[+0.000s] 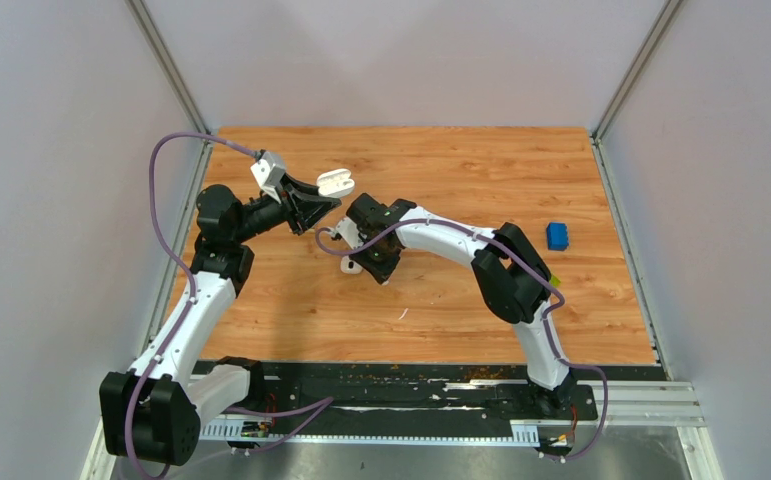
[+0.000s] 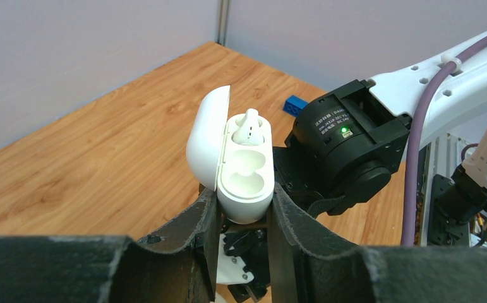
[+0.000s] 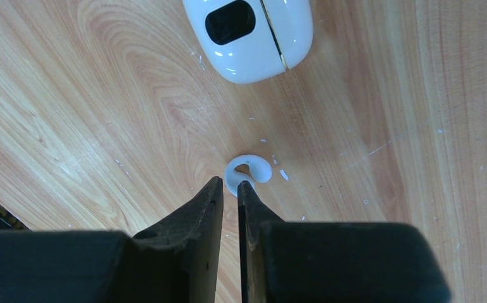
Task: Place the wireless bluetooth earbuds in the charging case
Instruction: Pick up the earbud from the center of the board.
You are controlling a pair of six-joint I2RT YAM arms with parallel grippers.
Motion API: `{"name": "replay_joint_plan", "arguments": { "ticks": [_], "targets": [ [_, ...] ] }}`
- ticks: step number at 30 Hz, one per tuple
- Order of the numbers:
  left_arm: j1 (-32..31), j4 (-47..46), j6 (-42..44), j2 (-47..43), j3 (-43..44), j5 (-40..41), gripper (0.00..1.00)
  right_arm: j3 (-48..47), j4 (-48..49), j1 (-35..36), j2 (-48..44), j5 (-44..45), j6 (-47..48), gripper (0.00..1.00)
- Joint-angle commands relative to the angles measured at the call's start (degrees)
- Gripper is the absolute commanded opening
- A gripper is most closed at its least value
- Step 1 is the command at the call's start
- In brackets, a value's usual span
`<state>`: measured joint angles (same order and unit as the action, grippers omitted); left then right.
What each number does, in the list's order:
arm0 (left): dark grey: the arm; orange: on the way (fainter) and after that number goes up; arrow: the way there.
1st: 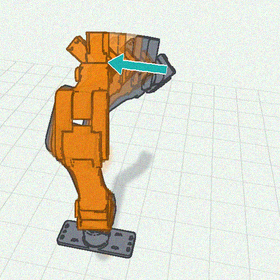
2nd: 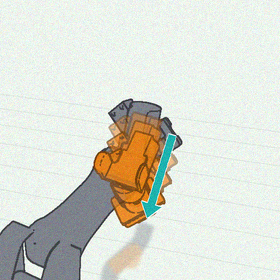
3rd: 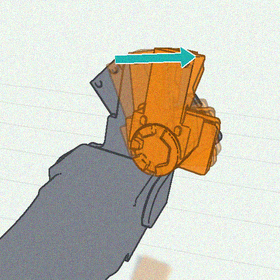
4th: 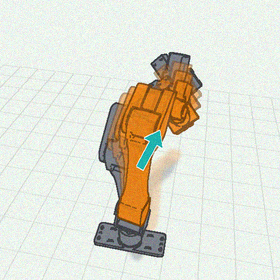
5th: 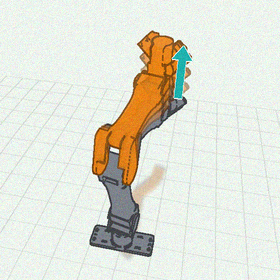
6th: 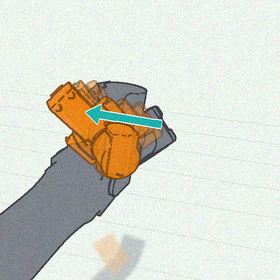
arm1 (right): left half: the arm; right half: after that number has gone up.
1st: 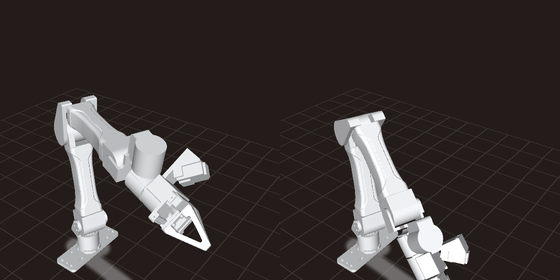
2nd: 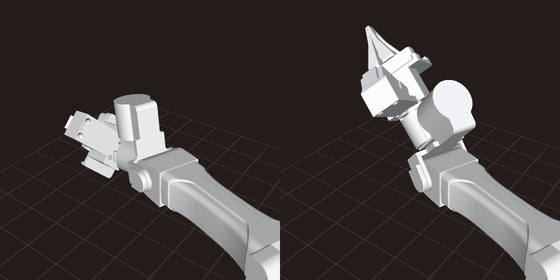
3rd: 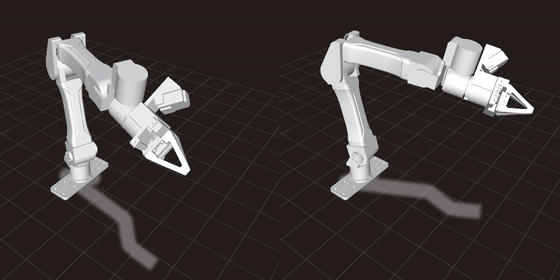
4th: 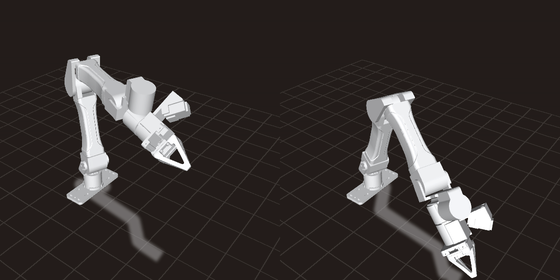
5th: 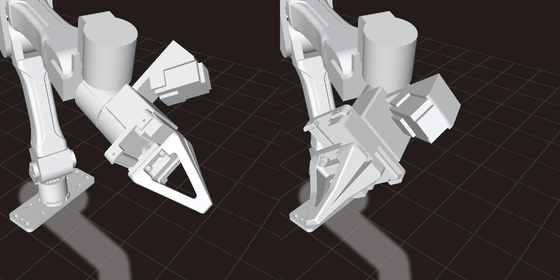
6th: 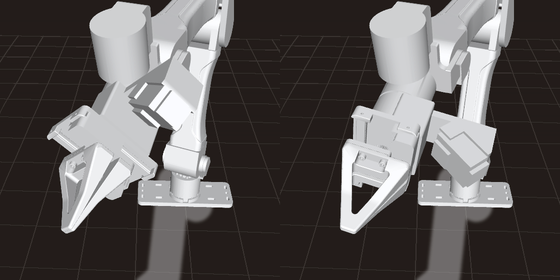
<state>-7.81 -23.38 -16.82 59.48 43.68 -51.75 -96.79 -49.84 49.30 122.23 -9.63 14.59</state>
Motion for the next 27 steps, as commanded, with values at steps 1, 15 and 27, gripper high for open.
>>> {"name": "replay_joint_plan", "arguments": {
  "ticks": [1,15,27],
  "targets": [
    [0.34,-1.27,-0.23,-0.49,1.24,0.41,0.0,-0.04,1.33,-0.27,0.5,1.02,-0.8,0.15],
    [0.35,-2.07,-0.86,-0.5,0.79,0.38,0.0,0.77,1.65,-1.04,-0.42,3.69,-0.18,0.2],
    [0.34,-2.03,-1.11,-1.05,-0.25,0.35,0.0,-0.32,1.87,-2.25,-0.35,2.65,-0.22,0.26]
  ]
}}
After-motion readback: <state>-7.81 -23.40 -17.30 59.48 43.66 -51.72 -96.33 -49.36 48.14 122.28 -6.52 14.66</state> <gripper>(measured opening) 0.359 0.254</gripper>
